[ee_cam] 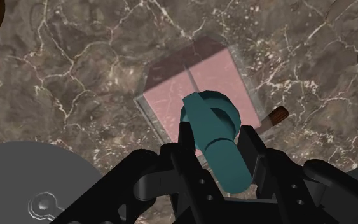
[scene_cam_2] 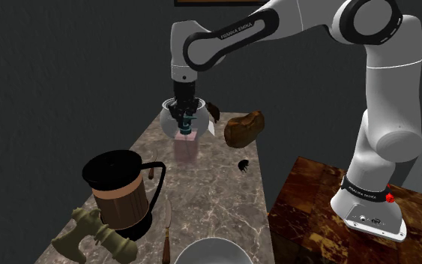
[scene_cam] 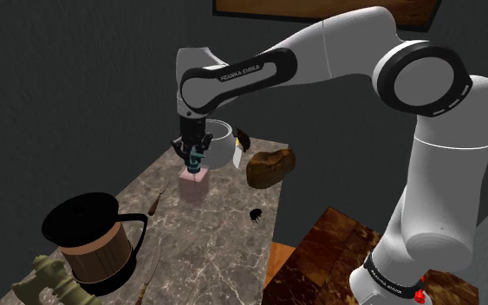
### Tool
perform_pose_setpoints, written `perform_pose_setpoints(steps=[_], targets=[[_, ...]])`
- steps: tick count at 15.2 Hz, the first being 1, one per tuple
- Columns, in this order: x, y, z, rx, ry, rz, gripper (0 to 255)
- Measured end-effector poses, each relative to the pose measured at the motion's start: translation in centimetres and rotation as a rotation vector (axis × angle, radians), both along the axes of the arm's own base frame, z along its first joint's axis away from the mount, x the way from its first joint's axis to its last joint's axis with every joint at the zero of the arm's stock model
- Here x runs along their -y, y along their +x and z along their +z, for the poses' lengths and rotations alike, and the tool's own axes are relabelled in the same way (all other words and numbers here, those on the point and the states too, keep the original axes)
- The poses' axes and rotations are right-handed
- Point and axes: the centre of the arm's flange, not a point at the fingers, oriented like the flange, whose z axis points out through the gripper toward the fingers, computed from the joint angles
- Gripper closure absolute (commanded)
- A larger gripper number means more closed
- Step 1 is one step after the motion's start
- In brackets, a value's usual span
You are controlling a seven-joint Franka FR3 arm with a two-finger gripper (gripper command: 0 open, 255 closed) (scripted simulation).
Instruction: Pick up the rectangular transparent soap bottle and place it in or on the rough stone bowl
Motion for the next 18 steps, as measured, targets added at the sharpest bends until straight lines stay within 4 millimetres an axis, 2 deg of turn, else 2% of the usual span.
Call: perform_pose_setpoints(steps=[18], targets=[[0.1, 0.0, 9.5, 0.0, 0.0, 0.0, 255]])
